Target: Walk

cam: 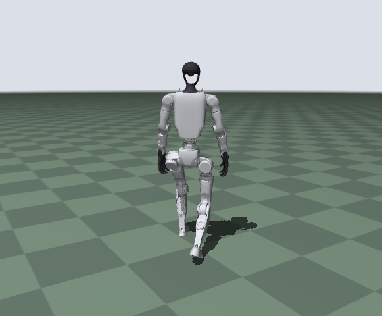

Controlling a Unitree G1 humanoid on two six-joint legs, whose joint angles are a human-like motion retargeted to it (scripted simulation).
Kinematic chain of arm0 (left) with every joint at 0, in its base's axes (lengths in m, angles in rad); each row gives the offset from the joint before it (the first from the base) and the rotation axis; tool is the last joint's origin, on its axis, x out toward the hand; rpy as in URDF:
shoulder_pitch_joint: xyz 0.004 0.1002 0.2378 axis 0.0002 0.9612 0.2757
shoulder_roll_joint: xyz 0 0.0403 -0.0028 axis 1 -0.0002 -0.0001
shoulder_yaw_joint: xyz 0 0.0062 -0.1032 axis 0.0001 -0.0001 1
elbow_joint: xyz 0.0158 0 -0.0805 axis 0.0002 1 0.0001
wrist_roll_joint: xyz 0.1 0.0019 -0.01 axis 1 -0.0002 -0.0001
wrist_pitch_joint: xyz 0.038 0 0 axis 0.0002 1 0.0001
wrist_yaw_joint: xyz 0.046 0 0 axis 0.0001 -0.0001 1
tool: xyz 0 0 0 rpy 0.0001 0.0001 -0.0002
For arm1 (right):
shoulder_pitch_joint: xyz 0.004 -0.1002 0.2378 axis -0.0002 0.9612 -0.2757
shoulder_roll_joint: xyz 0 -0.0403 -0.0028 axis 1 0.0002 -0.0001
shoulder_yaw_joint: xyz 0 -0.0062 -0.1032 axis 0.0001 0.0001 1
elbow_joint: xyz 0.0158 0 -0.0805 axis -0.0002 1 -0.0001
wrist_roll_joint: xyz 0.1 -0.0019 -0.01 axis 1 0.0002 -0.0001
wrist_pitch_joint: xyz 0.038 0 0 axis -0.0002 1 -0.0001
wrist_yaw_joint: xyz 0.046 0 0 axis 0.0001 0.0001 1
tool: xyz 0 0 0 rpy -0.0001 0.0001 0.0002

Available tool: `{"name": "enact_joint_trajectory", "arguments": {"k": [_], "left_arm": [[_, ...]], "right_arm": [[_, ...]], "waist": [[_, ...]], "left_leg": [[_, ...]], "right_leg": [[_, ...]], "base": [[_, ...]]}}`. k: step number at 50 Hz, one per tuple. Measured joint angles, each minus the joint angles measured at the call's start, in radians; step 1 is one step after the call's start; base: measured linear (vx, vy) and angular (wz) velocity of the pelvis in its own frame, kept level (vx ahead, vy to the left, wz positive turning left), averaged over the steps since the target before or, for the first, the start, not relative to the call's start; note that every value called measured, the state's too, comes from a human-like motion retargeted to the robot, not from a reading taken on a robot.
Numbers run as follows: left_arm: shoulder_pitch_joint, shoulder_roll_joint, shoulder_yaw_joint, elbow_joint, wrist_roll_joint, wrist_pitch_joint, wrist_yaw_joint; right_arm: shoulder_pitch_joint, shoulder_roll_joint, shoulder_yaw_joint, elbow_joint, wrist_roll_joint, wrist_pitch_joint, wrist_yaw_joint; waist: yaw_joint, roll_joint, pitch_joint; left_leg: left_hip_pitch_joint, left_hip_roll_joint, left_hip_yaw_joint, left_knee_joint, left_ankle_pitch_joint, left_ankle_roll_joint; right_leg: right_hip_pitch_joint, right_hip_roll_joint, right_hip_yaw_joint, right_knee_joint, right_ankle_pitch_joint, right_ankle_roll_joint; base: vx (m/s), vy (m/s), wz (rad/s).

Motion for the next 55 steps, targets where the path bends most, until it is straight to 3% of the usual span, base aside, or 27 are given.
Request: {"name": "enact_joint_trajectory", "arguments": {"k": [5,10,15,19,27,42,55], "left_arm": [[-0.028,0.007,-0.013,-0.021,0.010,0.010,-0.015],[-0.079,0.028,-0.016,-0.059,0.020,0.010,-0.001],[-0.131,0.045,-0.010,-0.095,0.011,0.003,0.024],[-0.168,0.049,-0.008,-0.118,0.004,-0.007,0.037],[-0.192,0.031,-0.015,-0.127,0.002,-0.013,0.024],[-0.088,-0.028,-0.017,-0.024,0.060,0.013,-0.064],[-0.027,-0.044,0.004,0.028,0.074,0.025,-0.092]], "right_arm": [[0.009,0.003,0.002,-0.002,-0.002,0.015,0.030],[-0.003,-0.003,0.012,-0.032,0.001,0.015,0.037],[-0.011,-0.006,0.023,-0.067,0.003,0.015,0.029],[-0.012,-0.006,0.031,-0.078,-0.006,0.019,0.025],[0.000,-0.001,0.032,-0.058,-0.022,0.028,0.029],[0.019,0.005,-0.013,-0.003,0.000,0.029,0.026],[0.046,0.007,-0.032,0.036,0.015,0.029,0.027]], "waist": [[-0.040,-0.031,-0.020],[-0.088,-0.020,-0.012],[-0.128,0.005,0.000],[-0.143,0.029,0.007],[-0.129,0.055,0.010],[-0.086,0.075,0.006],[-0.070,0.080,-0.006]], "left_leg": [[0.050,-0.071,0.010,-0.044,-0.019,0.025],[0.133,-0.097,-0.022,-0.113,-0.028,0.013],[0.211,-0.100,-0.086,-0.173,-0.045,-0.004],[0.267,-0.094,-0.147,-0.212,-0.060,-0.014],[0.362,-0.096,-0.239,-0.239,-0.101,-0.018],[0.521,-0.082,-0.305,-0.375,-0.112,-0.032],[0.541,-0.094,-0.334,-0.406,-0.114,-0.046]], "right_leg": [[-0.153,-0.104,-0.018,0.235,0.069,-0.005],[-0.275,-0.149,-0.049,0.258,-0.042,-0.067],[-0.355,-0.108,-0.047,0.090,-0.127,-0.085],[-0.379,-0.033,-0.004,-0.082,-0.116,-0.075],[-0.324,0.057,0.060,-0.257,-0.058,-0.068],[-0.159,0.047,-0.027,-0.370,-0.067,-0.086],[-0.138,0.023,-0.079,-0.367,-0.085,-0.080]], "base": [[0.36,0.04,0.38],[0.35,0.02,0.47],[0.34,0.00,0.61],[0.31,-0.02,0.64],[0.23,-0.04,0.55],[0.11,-0.04,0.36],[0.02,0.00,0.30]]}}
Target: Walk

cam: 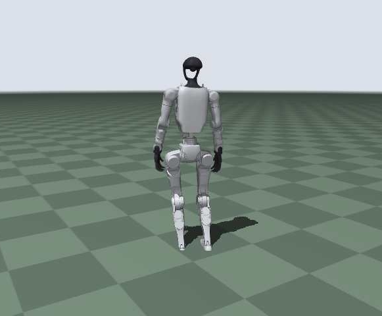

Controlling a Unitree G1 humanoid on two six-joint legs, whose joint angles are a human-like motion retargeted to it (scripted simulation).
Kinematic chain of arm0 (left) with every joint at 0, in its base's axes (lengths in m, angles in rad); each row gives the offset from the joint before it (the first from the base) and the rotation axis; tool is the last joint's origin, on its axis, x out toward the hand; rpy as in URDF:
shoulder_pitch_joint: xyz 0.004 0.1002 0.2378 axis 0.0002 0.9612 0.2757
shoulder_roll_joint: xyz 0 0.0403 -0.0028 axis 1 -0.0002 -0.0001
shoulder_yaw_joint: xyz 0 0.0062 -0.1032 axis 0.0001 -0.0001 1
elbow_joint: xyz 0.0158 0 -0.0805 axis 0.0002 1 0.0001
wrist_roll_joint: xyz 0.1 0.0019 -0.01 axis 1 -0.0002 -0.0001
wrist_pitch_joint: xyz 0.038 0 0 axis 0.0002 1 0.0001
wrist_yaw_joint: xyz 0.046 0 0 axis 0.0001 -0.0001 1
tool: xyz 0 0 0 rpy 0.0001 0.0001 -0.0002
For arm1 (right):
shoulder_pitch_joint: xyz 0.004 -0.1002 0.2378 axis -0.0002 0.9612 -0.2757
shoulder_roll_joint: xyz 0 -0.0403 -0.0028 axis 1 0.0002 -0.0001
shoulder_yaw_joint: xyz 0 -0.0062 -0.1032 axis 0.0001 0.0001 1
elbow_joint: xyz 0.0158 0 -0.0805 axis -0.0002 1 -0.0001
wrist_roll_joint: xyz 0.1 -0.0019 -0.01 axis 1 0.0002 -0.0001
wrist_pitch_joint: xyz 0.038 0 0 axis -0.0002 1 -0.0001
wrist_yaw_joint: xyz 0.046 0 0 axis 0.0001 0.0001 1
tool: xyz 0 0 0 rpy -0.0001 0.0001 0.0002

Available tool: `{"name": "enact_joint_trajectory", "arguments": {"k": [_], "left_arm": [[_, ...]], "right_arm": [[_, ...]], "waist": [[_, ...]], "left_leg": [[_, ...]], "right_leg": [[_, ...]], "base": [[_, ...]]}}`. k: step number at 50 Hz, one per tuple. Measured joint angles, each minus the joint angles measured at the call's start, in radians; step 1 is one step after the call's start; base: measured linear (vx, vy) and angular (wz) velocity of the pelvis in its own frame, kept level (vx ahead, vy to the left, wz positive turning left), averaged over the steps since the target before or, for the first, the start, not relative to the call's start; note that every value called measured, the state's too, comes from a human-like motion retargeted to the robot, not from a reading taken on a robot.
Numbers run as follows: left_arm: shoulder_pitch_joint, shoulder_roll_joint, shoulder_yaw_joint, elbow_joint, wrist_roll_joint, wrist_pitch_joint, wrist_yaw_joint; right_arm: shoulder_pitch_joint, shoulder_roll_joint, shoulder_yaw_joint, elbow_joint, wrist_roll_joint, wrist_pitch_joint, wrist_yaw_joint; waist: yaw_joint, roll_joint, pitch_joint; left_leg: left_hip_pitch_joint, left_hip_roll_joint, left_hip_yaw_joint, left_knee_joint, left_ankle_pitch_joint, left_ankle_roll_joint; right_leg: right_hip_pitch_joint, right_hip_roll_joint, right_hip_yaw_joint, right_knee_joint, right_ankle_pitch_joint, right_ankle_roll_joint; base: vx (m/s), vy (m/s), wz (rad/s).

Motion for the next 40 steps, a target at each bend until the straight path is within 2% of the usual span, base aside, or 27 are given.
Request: {"name": "enact_joint_trajectory", "arguments": {"k": [40], "left_arm": [[-0.068,-0.018,-0.007,-0.039,-0.044,-0.020,0.023]], "right_arm": [[0.042,0.013,0.027,0.074,0.038,-0.008,-0.005]], "waist": [[0.020,-0.019,-0.043]], "left_leg": [[-0.037,-0.015,-0.097,-0.160,0.090,-0.051]], "right_leg": [[-0.098,-0.045,-0.089,0.046,0.023,-0.020]], "base": [[0.00,0.01,0.23]]}}
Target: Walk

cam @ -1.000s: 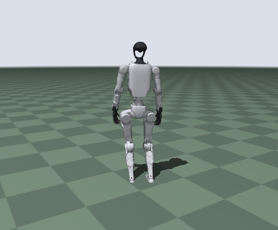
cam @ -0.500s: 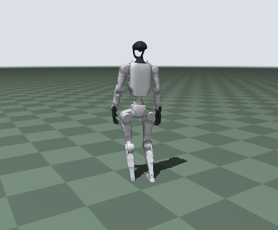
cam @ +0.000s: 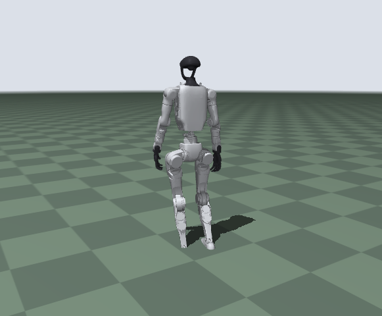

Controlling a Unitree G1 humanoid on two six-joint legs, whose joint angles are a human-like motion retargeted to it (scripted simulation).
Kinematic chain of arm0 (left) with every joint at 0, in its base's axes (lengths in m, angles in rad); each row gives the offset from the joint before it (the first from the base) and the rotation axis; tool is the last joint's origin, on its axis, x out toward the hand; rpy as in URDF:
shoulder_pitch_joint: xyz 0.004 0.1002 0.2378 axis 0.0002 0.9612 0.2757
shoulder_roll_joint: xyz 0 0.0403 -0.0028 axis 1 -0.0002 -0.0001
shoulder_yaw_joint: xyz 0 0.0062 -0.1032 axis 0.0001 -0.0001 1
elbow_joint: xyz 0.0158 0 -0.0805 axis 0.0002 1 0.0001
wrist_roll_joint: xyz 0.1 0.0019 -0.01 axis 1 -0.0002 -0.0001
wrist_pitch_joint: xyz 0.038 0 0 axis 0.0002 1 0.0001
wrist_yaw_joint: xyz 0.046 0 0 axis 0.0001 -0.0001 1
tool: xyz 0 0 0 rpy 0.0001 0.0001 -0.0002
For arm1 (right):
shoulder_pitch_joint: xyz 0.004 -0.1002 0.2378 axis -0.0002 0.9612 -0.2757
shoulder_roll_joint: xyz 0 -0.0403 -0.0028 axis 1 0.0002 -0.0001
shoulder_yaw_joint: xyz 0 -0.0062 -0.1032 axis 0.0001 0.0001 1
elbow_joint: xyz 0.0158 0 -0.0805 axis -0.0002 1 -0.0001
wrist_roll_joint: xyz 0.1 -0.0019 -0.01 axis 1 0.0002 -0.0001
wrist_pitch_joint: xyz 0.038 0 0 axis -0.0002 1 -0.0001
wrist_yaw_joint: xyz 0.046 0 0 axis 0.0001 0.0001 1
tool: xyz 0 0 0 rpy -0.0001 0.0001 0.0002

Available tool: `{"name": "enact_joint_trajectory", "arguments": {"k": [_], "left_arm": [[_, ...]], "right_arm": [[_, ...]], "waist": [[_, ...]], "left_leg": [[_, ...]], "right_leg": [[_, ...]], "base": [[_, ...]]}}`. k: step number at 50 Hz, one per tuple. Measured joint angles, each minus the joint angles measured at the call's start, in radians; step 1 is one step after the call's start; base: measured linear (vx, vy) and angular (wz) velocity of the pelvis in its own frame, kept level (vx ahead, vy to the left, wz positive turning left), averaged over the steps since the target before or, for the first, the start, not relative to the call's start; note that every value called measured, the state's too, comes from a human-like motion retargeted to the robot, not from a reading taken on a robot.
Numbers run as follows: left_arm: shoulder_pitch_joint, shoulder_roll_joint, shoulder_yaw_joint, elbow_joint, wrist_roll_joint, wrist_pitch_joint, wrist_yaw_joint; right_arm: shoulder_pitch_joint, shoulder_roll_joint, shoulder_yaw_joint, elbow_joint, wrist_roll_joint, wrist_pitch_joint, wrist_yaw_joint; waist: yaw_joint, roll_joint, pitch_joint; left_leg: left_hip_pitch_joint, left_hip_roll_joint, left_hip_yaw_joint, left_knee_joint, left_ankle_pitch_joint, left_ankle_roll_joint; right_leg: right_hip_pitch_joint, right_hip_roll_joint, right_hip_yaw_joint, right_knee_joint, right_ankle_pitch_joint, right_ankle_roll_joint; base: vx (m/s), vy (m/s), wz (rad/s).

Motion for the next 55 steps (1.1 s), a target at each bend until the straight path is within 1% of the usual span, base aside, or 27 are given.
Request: {"name": "enact_joint_trajectory", "arguments": {"k": [21,25,31,36,40,42,45,47,48,50,52,55], "left_arm": [[-0.004,-0.008,0.006,-0.012,0.002,-0.010,-0.008],[0.005,-0.007,0.002,-0.010,0.003,-0.013,-0.009],[0.065,0.022,-0.011,0.029,0.002,-0.012,-0.007],[0.103,0.040,-0.025,0.058,0.003,-0.016,0.000],[0.100,0.038,-0.022,0.066,0.002,-0.017,0.014],[0.098,0.036,-0.019,0.072,-0.004,-0.018,0.025],[0.097,0.029,-0.009,0.084,-0.022,-0.022,0.041],[0.090,0.023,-0.001,0.092,-0.042,-0.026,0.052],[0.084,0.021,0.006,0.096,-0.055,-0.027,0.057],[0.061,0.017,0.021,0.108,-0.090,-0.030,0.065],[0.052,0.012,0.029,0.118,-0.128,-0.033,0.073],[0.050,0.012,0.030,0.131,-0.183,-0.036,0.083]], "right_arm": [[0.035,0.011,0.006,0.028,0.018,-0.007,0.009],[0.048,0.016,0.009,0.030,0.017,-0.009,0.016],[0.039,0.022,0.015,0.011,0.012,-0.016,0.028],[-0.041,0.012,0.021,-0.050,-0.001,-0.023,0.024],[-0.047,0.011,0.020,-0.064,-0.014,-0.024,0.018],[-0.043,0.013,0.020,-0.068,-0.020,-0.025,0.011],[-0.036,0.017,0.022,-0.070,-0.028,-0.026,-0.001],[-0.034,0.016,0.025,-0.068,-0.031,-0.027,-0.009],[-0.037,0.015,0.027,-0.066,-0.032,-0.027,-0.012],[-0.052,0.009,0.030,-0.061,-0.036,-0.028,-0.014],[-0.053,0.004,0.036,-0.060,-0.033,-0.029,-0.015],[-0.043,0.004,0.053,-0.069,-0.025,-0.031,-0.012]], "waist": [[-0.001,-0.021,-0.018],[-0.010,-0.029,-0.019],[-0.034,-0.041,-0.019],[-0.055,-0.051,-0.028],[-0.067,-0.053,-0.024],[-0.070,-0.050,-0.016],[-0.075,-0.031,0.010],[-0.084,-0.013,0.029],[-0.079,0.004,0.035],[-0.058,0.051,0.036],[-0.043,0.063,0.029],[-0.028,0.047,0.009]], "left_leg": [[0.027,-0.005,-0.051,-0.116,0.053,-0.007],[0.046,-0.010,-0.070,-0.152,0.067,-0.005],[0.080,-0.019,-0.111,-0.198,0.083,-0.001],[0.094,-0.022,-0.137,-0.192,0.067,0.007],[0.081,-0.035,-0.138,-0.099,0.010,0.017],[0.054,-0.047,-0.096,0.022,-0.048,0.023],[-0.031,-0.031,0.090,0.338,-0.169,0.038],[-0.117,0.104,0.281,0.576,-0.234,0.085],[-0.161,0.154,0.321,0.669,-0.258,0.097],[-0.258,0.238,0.353,0.797,-0.289,0.109],[-0.335,0.261,0.376,0.814,-0.302,0.126],[-0.418,0.247,0.414,0.717,-0.289,0.141]], "right_leg": [[-0.055,-0.030,-0.021,0.076,0.007,-0.003],[-0.076,-0.031,0.002,0.097,0.005,0.006],[-0.134,-0.011,0.086,0.114,0.011,0.041],[-0.160,0.008,0.135,0.126,0.019,0.055],[-0.142,0.023,0.149,0.126,0.018,0.053],[-0.115,0.034,0.148,0.121,0.012,0.048],[-0.054,0.057,0.126,0.125,-0.012,0.041],[-0.019,0.073,0.095,0.131,-0.034,0.035],[-0.007,0.096,0.088,0.125,-0.037,0.030],[0.018,0.159,0.084,0.071,-0.007,0.021],[0.040,0.176,0.109,0.034,0.047,0.038],[0.079,0.154,0.123,-0.009,0.148,0.079]], "base": [[0.02,0.01,0.19],[0.05,0.00,0.29],[0.08,-0.01,0.41],[0.12,-0.05,0.35],[0.17,-0.06,0.26],[0.21,-0.03,0.35],[0.24,0.01,0.61],[0.27,0.01,0.87],[0.31,0.00,0.52],[0.36,0.00,0.22],[0.41,0.01,0.33],[0.47,0.01,0.39]]}}
